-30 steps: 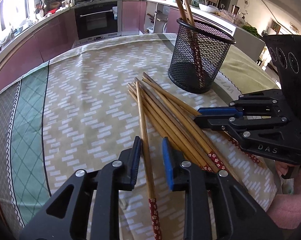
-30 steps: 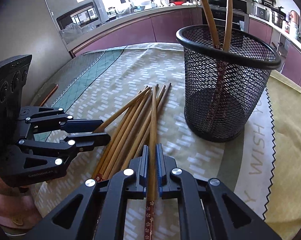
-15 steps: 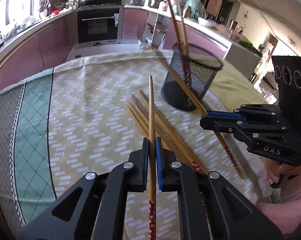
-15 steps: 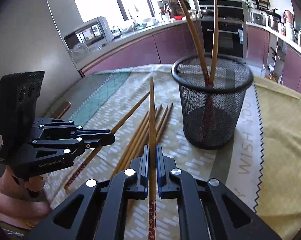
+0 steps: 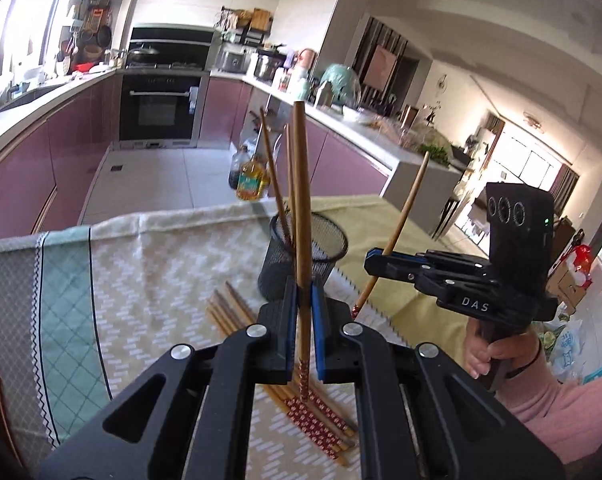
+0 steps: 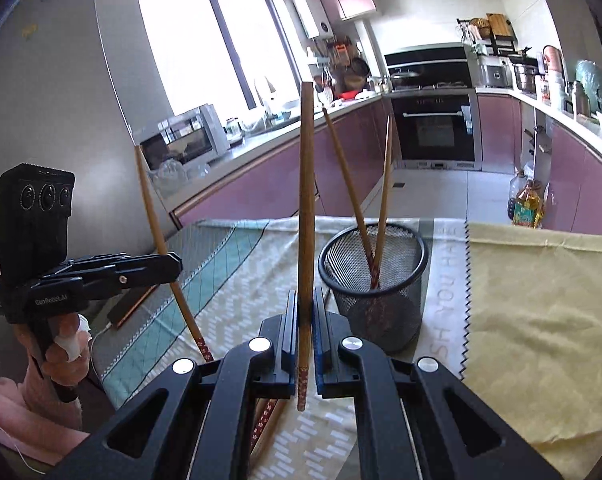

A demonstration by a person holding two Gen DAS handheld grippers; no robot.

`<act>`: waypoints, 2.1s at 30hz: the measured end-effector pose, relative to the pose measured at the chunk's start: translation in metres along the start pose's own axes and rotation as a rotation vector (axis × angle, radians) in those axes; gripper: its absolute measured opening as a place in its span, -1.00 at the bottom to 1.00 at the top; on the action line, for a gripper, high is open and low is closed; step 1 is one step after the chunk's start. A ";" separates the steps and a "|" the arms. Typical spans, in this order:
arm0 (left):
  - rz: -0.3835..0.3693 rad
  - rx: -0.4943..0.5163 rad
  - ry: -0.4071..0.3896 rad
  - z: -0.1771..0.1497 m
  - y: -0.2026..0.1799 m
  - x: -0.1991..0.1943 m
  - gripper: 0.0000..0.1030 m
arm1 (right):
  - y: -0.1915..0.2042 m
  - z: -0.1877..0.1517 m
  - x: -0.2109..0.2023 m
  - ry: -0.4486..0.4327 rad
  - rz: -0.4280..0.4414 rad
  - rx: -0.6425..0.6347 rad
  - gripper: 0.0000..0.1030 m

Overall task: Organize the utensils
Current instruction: 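Drop the chopsticks into the mesh cup and open both grippers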

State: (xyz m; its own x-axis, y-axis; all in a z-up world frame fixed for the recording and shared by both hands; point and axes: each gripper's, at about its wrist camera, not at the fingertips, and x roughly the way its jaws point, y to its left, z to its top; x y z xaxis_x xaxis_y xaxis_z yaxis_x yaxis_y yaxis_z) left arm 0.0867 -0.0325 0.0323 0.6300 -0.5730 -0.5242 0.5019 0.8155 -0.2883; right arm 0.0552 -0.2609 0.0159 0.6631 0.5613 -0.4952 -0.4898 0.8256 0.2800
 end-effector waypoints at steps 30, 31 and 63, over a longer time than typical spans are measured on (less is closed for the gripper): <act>0.075 0.038 -0.049 0.087 -0.017 0.075 -0.85 | -0.039 0.075 0.026 -0.012 -0.071 -0.018 -0.89; 0.081 0.044 -0.023 0.083 -0.016 0.081 -0.85 | -0.038 0.073 0.030 0.007 -0.071 -0.018 -0.89; 0.144 0.012 -0.026 0.041 0.006 0.078 -0.22 | -0.032 0.050 0.034 0.030 -0.078 0.003 -0.43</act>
State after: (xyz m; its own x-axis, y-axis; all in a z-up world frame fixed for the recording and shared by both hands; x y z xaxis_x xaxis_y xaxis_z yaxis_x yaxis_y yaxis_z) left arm 0.1634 -0.0755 0.0223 0.7107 -0.4523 -0.5388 0.4124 0.8884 -0.2017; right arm 0.1221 -0.2650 0.0313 0.6815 0.4938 -0.5401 -0.4359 0.8668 0.2424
